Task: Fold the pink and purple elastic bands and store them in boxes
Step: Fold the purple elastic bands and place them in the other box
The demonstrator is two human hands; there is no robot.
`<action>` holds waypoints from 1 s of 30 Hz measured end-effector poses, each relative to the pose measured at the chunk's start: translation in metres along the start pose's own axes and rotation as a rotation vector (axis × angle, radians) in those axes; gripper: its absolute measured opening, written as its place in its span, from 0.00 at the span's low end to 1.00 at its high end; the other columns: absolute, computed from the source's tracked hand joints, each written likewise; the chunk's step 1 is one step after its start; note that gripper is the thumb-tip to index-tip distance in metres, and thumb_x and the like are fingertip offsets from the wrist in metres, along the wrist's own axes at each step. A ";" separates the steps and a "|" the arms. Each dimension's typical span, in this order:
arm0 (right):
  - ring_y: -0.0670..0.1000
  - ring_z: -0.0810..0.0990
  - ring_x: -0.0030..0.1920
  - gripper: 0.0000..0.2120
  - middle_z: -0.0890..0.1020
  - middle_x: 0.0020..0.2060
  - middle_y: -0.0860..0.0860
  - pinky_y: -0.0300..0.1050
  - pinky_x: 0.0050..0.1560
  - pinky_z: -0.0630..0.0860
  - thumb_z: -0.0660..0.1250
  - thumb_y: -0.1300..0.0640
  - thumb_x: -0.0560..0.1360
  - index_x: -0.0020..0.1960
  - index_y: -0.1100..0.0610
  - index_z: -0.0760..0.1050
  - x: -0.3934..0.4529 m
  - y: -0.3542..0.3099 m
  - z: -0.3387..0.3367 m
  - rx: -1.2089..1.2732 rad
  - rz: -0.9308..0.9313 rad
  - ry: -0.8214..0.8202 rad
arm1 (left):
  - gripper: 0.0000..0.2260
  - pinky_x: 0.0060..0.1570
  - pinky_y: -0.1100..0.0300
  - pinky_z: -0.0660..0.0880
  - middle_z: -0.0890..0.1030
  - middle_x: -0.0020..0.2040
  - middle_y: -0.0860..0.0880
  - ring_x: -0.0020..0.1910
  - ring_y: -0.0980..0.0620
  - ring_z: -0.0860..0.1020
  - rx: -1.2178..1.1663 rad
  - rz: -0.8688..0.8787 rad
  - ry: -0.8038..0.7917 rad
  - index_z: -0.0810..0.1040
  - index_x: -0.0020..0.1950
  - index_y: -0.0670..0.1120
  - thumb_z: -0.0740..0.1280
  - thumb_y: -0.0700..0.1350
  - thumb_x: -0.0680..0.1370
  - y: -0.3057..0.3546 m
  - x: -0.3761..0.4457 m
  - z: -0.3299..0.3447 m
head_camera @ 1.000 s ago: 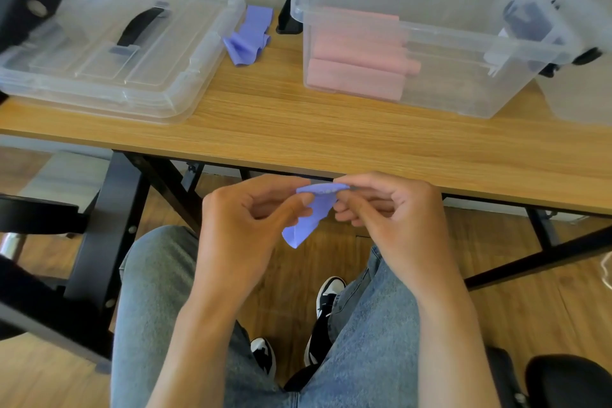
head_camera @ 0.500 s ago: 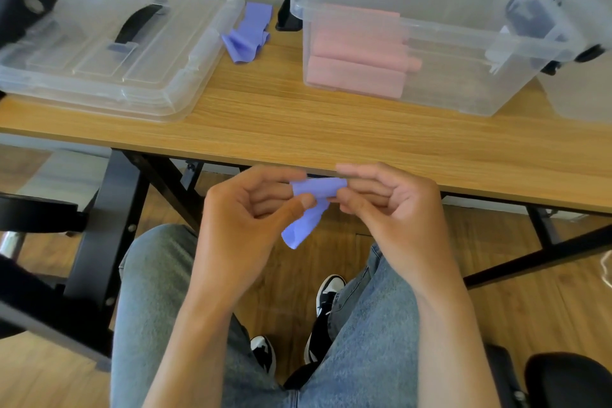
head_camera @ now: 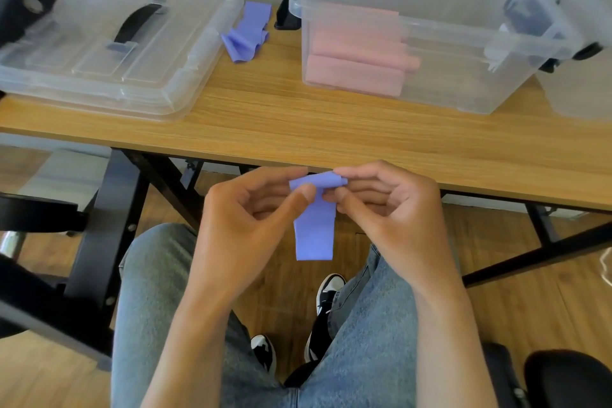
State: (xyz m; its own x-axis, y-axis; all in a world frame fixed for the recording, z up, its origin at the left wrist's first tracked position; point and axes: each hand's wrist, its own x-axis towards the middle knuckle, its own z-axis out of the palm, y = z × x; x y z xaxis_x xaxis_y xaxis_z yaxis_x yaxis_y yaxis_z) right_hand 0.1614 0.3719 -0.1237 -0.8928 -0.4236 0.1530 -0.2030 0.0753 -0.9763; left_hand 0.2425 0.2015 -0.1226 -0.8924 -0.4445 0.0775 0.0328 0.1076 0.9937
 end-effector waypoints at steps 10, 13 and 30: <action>0.45 0.88 0.50 0.20 0.89 0.48 0.45 0.42 0.55 0.83 0.75 0.66 0.76 0.62 0.49 0.82 0.000 -0.004 0.001 -0.011 0.003 0.006 | 0.16 0.49 0.66 0.81 0.88 0.48 0.55 0.47 0.55 0.87 0.028 0.036 -0.013 0.84 0.58 0.50 0.78 0.37 0.72 0.002 0.000 -0.003; 0.42 0.87 0.48 0.15 0.89 0.48 0.44 0.41 0.54 0.83 0.76 0.66 0.75 0.58 0.52 0.85 0.001 -0.001 -0.002 -0.136 -0.032 0.010 | 0.14 0.49 0.66 0.81 0.88 0.47 0.57 0.47 0.58 0.87 0.114 0.038 -0.016 0.86 0.57 0.48 0.78 0.39 0.72 0.000 -0.001 -0.003; 0.50 0.89 0.47 0.09 0.89 0.46 0.49 0.44 0.48 0.85 0.74 0.64 0.76 0.56 0.57 0.85 0.000 -0.001 -0.001 0.067 0.008 -0.019 | 0.08 0.47 0.56 0.84 0.88 0.45 0.51 0.44 0.51 0.87 -0.009 0.010 -0.001 0.85 0.54 0.47 0.74 0.43 0.75 0.002 0.000 -0.003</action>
State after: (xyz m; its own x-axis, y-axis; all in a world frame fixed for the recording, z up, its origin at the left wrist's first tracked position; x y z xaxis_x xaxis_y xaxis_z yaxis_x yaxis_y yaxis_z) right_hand 0.1612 0.3733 -0.1230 -0.8867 -0.4399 0.1425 -0.1678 0.0189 -0.9856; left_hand 0.2439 0.1994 -0.1207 -0.8927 -0.4421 0.0875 0.0461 0.1037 0.9935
